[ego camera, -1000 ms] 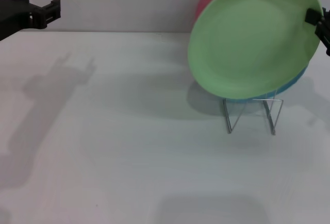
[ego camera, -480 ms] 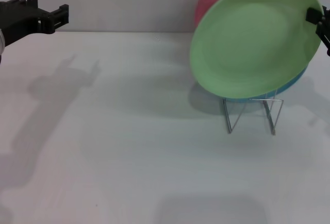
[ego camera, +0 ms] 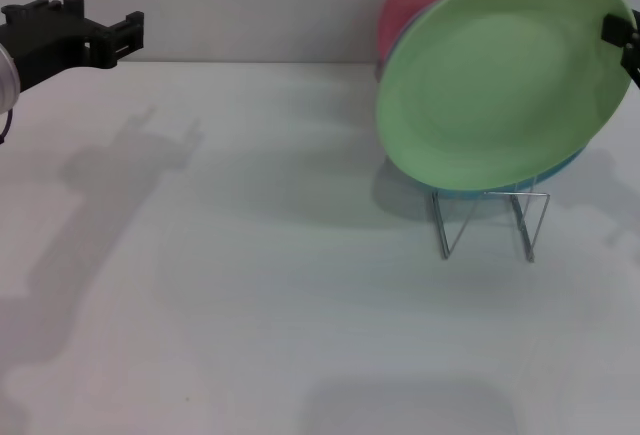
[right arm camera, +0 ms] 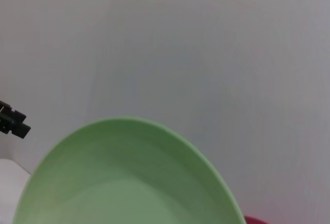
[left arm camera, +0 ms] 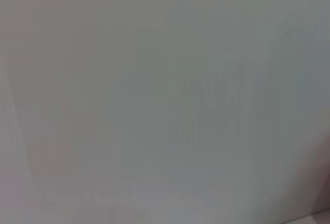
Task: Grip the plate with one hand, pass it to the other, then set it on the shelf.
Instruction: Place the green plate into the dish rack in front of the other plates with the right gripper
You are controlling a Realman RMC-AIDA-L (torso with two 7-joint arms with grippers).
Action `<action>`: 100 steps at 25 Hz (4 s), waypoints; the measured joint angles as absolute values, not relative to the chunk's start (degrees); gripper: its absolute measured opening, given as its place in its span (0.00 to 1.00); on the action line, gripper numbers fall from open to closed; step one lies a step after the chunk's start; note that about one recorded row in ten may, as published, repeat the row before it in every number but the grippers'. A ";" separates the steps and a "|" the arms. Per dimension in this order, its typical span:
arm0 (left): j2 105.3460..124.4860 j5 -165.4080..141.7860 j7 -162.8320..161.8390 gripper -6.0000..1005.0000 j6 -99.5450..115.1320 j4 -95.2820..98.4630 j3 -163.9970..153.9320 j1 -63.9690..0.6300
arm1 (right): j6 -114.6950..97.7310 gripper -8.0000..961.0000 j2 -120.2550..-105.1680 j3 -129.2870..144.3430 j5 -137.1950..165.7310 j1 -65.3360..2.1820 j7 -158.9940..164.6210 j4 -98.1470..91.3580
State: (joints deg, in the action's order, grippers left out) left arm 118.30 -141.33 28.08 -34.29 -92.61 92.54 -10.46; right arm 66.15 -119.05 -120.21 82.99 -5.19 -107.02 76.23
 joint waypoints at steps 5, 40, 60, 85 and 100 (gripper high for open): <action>118.30 -141.33 27.96 0.67 -34.37 -92.54 92.12 -10.55 | 66.12 0.05 -119.09 -120.72 82.95 -5.28 -108.24 76.00; 118.34 -141.33 27.80 0.67 -34.72 -92.55 91.23 -11.71 | 68.64 0.08 -119.09 -122.70 83.59 -4.51 -111.10 70.09; 118.30 -141.33 28.18 0.67 -34.72 -90.80 91.14 -13.20 | 79.21 0.51 -119.06 -129.07 79.18 -4.44 -110.04 66.73; 118.30 -141.33 28.12 0.67 -34.71 -90.70 91.14 -12.43 | 79.63 0.58 -118.73 -131.47 85.52 -10.62 -108.44 60.36; 118.30 -141.33 27.90 0.67 -34.72 -90.37 91.10 -12.86 | 79.68 0.63 -118.87 -131.97 91.36 -11.29 -108.92 59.66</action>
State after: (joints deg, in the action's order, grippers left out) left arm 118.30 -141.33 27.90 -34.72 -90.37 91.10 -12.86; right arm 79.68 -118.87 -131.97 91.37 -11.29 -108.92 59.66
